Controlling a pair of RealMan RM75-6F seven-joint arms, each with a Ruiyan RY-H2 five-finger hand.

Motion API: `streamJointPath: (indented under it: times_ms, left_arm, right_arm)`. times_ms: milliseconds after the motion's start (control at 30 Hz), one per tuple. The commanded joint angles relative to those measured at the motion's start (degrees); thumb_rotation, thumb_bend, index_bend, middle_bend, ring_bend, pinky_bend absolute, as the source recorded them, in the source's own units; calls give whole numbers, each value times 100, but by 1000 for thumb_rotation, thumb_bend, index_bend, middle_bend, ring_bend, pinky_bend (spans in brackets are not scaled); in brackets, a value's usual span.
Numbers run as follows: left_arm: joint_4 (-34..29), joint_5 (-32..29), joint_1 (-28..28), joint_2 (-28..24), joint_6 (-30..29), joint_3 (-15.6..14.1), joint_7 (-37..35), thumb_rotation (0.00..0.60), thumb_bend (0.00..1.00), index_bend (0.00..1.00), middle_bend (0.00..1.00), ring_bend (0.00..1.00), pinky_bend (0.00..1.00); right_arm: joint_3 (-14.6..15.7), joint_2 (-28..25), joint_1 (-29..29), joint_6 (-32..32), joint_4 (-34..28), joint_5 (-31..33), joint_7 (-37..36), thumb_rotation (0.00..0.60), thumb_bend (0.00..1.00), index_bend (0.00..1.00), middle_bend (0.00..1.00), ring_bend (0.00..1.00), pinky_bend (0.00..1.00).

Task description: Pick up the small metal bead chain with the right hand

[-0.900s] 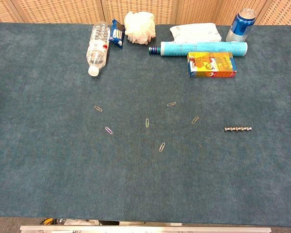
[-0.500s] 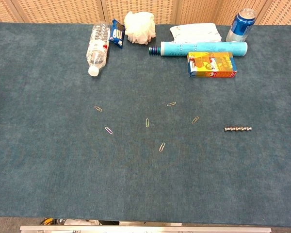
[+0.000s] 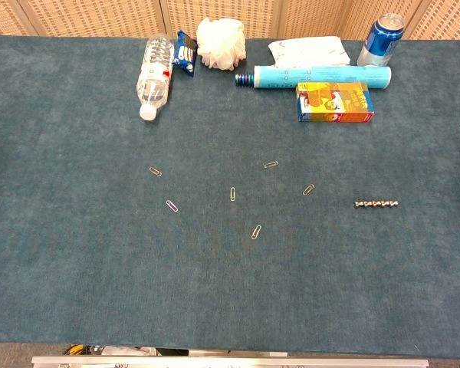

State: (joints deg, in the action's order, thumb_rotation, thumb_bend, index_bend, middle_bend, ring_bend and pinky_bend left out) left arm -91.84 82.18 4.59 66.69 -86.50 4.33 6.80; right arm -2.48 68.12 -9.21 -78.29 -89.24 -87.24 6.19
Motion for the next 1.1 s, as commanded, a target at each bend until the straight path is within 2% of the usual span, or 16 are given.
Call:
streamJointPath:
  times_ms: [33, 533, 833, 1100]
  left_arm:
    - [-3, 16, -8, -10, -8, -9, -25, 600, 0, 220, 156, 223, 286]
    - [-26, 5, -49, -44, -51, -2, -85, 600, 0, 220, 156, 223, 286]
    - [-28, 8, -48, -60, -39, 1, -130, 600, 0, 220, 156, 224, 286]
    - [-25, 5, -51, -78, -28, 2, -171, 600, 0, 220, 156, 224, 286]
  right_arm:
    - [37, 123, -94, 133, 126, -66, 58, 600, 0, 310, 224, 107, 238]
    - [116, 676, -427, 781, 385, 146, 887, 600, 95, 436, 248, 131, 248]
    - [129, 1007, -537, 1195, 526, 569, 1171, 600, 122, 441, 248, 131, 248]
    - [165, 1121, -641, 1436, 490, 710, 1135, 600, 218, 442, 249, 131, 248]
